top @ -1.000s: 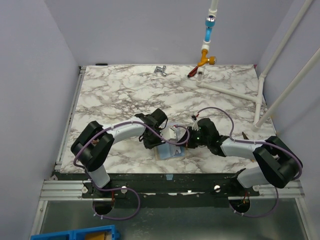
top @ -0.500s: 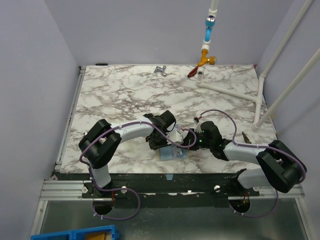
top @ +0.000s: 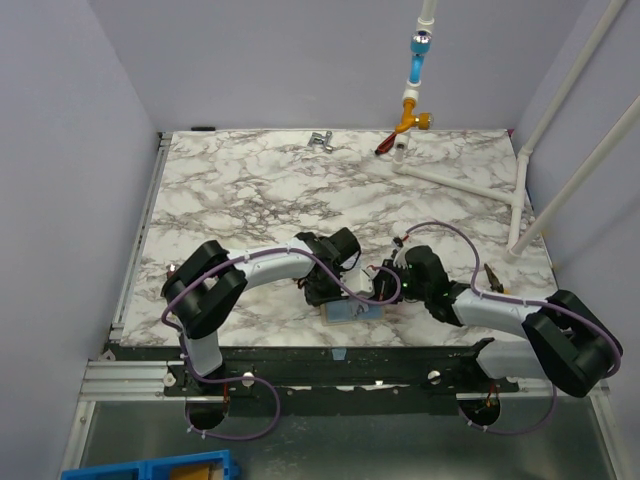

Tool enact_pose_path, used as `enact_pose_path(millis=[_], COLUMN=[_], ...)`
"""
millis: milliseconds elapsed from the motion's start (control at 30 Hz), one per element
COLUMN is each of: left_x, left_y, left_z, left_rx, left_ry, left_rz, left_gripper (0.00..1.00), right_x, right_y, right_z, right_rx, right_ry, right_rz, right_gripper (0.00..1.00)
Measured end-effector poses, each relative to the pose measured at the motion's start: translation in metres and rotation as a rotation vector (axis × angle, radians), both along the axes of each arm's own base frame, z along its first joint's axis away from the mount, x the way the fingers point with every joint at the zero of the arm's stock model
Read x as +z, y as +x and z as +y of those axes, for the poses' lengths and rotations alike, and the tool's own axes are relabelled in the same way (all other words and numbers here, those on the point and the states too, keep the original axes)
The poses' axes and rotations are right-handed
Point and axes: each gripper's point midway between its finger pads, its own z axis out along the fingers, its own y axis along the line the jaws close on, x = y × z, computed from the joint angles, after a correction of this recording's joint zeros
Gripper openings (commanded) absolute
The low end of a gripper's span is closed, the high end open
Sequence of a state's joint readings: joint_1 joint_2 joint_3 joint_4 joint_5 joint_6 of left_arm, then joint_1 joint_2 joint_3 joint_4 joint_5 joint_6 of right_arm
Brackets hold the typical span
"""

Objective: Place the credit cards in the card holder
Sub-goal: Insert the credit card into the card holder.

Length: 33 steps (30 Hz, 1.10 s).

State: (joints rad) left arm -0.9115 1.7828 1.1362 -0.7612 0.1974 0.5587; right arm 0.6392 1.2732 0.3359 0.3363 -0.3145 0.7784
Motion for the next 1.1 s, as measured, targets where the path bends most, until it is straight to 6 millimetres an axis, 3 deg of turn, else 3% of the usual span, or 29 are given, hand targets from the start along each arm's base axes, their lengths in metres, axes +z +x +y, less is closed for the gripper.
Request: enact_pose_path(millis=[567, 1100], left_x=[0.0, 0.0], left_y=[-0.007, -0.01], left_z=[0.001, -0.001], left_rx=[0.012, 0.017], left_ry=[-0.017, -0.008], left_rz=[0.019, 0.022], left_gripper=[0.17, 0.16], right_x=[-0.023, -0.027], right_y=[-0.002, -0.007], right_z=[-0.002, -0.005], right_rx=[-0.047, -0.05], right_ry=[0.012, 0.015], right_rz=[0.072, 0.082], right_gripper=[0.01, 0.01])
